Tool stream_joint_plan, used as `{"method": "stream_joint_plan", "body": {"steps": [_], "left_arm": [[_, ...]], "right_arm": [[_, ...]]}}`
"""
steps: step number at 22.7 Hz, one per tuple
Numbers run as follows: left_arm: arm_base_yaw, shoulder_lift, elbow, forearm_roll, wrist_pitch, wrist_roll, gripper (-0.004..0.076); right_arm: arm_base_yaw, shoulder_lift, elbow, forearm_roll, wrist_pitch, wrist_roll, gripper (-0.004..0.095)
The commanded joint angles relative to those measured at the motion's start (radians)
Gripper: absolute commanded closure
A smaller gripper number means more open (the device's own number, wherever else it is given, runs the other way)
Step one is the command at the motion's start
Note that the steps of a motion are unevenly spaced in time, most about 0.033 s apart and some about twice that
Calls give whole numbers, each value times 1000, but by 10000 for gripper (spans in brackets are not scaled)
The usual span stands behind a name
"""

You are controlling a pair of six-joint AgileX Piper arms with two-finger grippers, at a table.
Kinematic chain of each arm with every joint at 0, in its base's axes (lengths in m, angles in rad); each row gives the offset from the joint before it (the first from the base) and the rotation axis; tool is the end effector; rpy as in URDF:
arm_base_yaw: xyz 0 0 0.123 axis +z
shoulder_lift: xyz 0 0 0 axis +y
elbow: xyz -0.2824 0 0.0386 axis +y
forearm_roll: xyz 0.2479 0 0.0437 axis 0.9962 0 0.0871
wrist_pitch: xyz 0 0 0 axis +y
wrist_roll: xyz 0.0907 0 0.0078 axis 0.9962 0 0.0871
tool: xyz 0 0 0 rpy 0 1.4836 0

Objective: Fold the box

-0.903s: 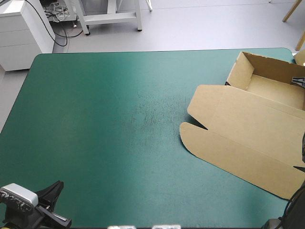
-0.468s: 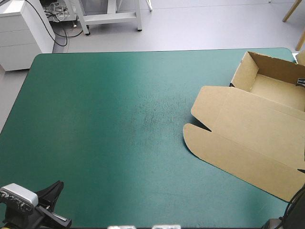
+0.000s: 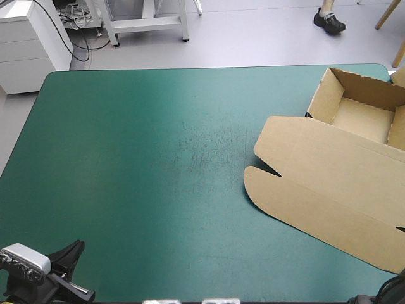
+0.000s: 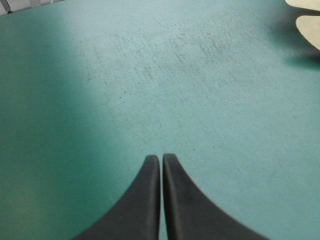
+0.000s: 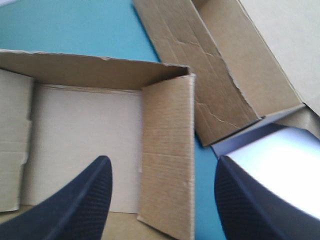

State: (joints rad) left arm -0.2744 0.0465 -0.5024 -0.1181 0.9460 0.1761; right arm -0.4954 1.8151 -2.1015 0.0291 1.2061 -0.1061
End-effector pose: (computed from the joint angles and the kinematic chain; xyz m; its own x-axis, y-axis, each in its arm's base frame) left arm 0.0039 -0.0101 0.2877 -0.3346 0.2044 -0.9199 0.3924 0.9178 0.0612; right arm 0.3464 -0.1844 0.4322 -0.6915 0.2651 -0.6720 0.3948 0.9177 -0.0443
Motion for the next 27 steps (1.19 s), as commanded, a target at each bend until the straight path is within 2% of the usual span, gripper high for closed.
{"method": "stream_joint_plan", "body": {"steps": [1, 5, 6, 7, 9, 11, 12, 13, 15, 19, 21, 27], "left_arm": [[-6, 19, -22, -9, -67, -10, 731], [-6, 19, -22, -9, -67, -10, 731], [-6, 19, -22, -9, -67, -10, 731], [-6, 19, -22, -9, -67, -10, 731], [-6, 19, -22, -11, -67, -10, 731], [-6, 19, -22, -22, -67, -10, 731], [-6, 19, -22, -23, -67, -10, 731], [-6, 19, -22, -23, -67, -10, 731], [-6, 19, -22, -23, -67, -10, 731], [-6, 19, -22, -36, -67, -15, 731], [-6, 19, -22, -36, -67, -33, 731], [-6, 19, -22, -34, -67, -36, 731]], "right_arm": [[41, -141, -32, 97, -36, -48, 459], [147, -256, 20, 105, -36, -81, 705], [204, -327, 98, 103, -36, -100, 839], [234, -366, 150, 99, -36, -112, 909], [308, -479, 320, 97, -39, -112, 924], [365, -604, 510, 97, -111, -114, 924], [387, -706, 651, 99, -188, -115, 924], [393, -747, 709, 104, -221, -115, 924], [401, -950, 979, 106, -321, -166, 924], [401, -1188, 1286, 115, -412, -210, 924], [401, -1316, 1421, 127, -466, -210, 924], [401, -1513, 1562, 199, -536, -217, 924]]}}
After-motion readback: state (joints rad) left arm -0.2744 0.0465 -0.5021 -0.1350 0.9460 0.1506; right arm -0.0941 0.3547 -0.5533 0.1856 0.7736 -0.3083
